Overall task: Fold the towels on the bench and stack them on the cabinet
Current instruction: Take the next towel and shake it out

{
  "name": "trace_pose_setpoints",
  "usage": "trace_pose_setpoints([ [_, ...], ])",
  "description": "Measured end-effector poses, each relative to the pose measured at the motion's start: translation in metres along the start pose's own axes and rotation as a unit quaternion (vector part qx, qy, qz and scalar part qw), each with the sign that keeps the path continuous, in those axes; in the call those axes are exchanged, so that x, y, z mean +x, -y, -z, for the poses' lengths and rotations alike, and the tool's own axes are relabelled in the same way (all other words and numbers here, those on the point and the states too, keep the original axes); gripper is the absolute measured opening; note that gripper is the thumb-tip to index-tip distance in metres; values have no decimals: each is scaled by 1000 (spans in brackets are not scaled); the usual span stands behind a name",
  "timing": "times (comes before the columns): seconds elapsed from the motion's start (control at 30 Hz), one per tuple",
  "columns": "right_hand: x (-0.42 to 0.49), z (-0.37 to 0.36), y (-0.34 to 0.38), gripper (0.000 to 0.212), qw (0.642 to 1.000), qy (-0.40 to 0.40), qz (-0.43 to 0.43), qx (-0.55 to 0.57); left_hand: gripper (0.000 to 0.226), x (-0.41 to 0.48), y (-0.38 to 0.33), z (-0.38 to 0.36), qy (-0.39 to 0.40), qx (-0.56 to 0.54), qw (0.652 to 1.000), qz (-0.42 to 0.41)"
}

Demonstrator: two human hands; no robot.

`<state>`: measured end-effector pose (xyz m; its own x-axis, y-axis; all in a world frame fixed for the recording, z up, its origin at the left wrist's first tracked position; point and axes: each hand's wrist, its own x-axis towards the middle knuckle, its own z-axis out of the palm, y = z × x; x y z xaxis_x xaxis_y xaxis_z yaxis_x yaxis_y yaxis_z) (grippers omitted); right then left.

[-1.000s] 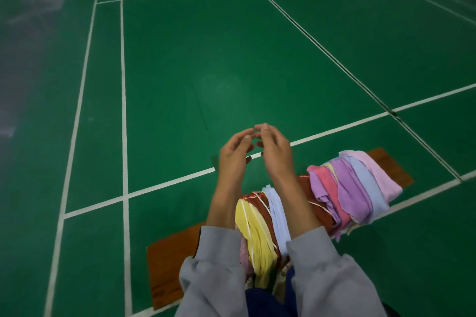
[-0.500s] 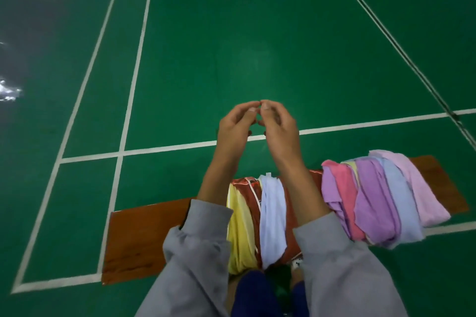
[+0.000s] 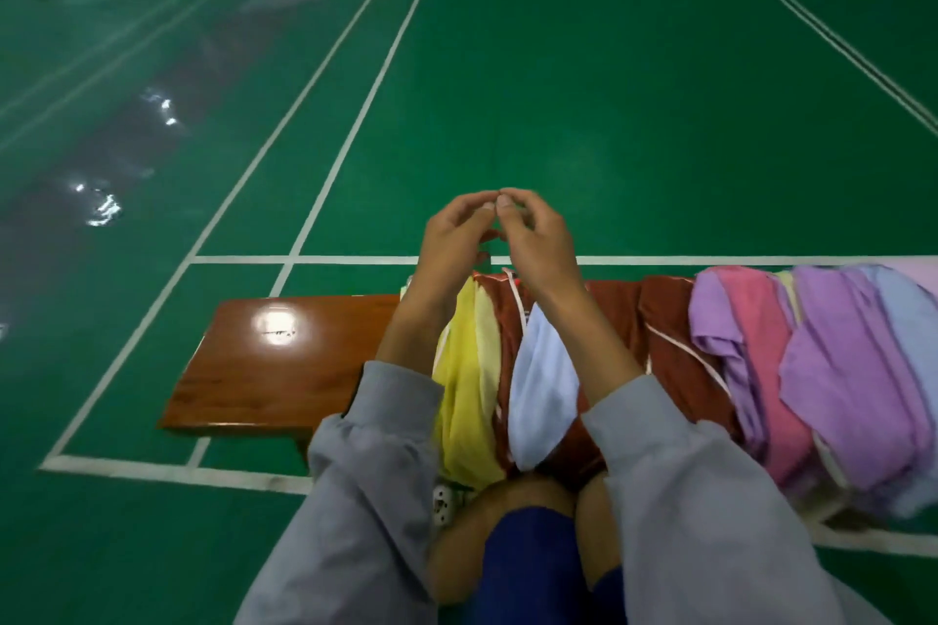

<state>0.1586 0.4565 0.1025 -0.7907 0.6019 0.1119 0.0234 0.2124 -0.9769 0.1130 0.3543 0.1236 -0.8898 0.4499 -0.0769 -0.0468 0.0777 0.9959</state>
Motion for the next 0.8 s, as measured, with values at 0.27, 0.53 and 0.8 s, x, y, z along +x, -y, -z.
trace_pose_setpoints([
  [0.27, -141, -3, 11, 47, 997, 58, -12, -43, 20, -156, 9, 33, -33, 45, 998, 37],
  [0.53, -162, -24, 5, 42, 985, 117, -36, -120, 24, -164, 50, 60, -50, 147, 987, 30],
  [0.8, -118, -41, -60, 47, 963, 184, -96, -171, 41, -94, 127, 72, -19, 385, 917, 104],
])
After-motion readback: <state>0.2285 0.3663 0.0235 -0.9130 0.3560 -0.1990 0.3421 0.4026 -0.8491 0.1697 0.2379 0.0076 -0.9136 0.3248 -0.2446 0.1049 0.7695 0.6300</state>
